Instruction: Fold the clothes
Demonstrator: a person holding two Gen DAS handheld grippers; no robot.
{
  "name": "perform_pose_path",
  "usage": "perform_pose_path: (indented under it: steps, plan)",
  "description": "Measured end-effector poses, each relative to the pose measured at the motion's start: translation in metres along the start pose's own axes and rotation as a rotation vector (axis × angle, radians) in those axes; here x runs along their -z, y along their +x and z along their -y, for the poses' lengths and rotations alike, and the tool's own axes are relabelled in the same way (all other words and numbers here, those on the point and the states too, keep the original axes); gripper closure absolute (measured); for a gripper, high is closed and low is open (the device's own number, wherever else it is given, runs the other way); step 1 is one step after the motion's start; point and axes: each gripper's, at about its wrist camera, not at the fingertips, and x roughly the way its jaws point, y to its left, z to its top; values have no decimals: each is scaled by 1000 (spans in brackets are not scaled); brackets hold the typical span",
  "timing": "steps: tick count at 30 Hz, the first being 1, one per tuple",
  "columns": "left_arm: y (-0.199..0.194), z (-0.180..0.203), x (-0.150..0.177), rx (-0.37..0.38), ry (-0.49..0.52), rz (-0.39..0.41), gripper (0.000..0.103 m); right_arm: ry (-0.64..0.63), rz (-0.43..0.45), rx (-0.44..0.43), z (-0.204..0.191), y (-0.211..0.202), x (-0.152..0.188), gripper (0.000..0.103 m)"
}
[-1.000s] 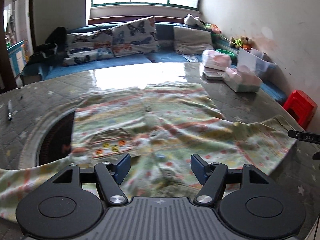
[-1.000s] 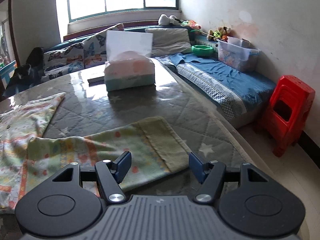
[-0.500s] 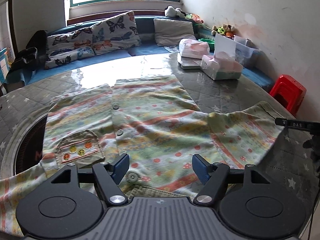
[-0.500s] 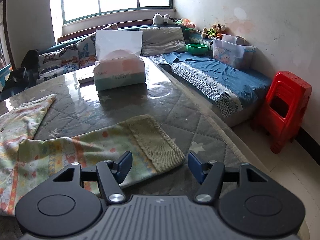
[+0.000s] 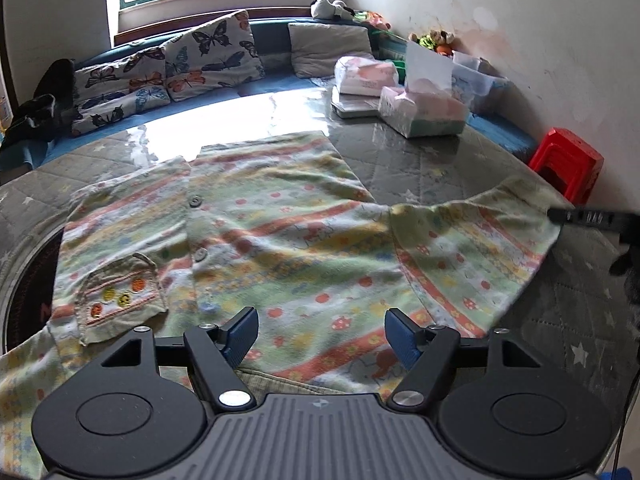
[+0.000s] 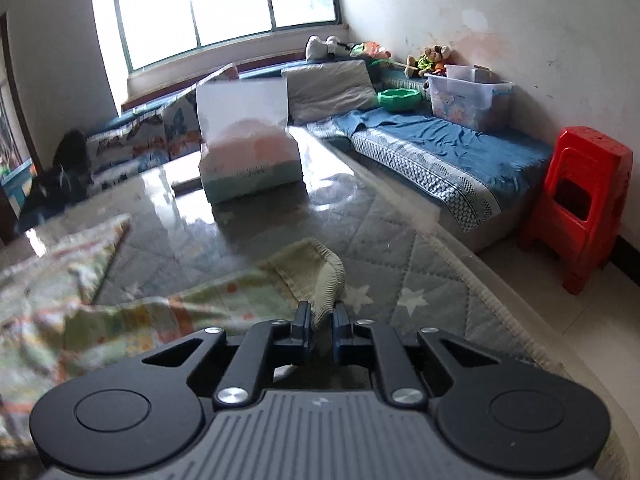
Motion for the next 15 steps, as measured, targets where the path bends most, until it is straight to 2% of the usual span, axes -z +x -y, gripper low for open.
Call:
perform_pose_path:
  steps: [6, 10, 15]
  plan:
    - [11, 15, 5, 19, 45, -19, 30, -4, 78, -38, -6, -22, -18, 94]
    - [19, 26, 9, 24, 71, -30, 30, -3, 79, -40, -8, -23, -18, 94]
    - [22, 38, 13, 14, 109, -20, 25, -8, 75, -44, -13, -26, -19, 95]
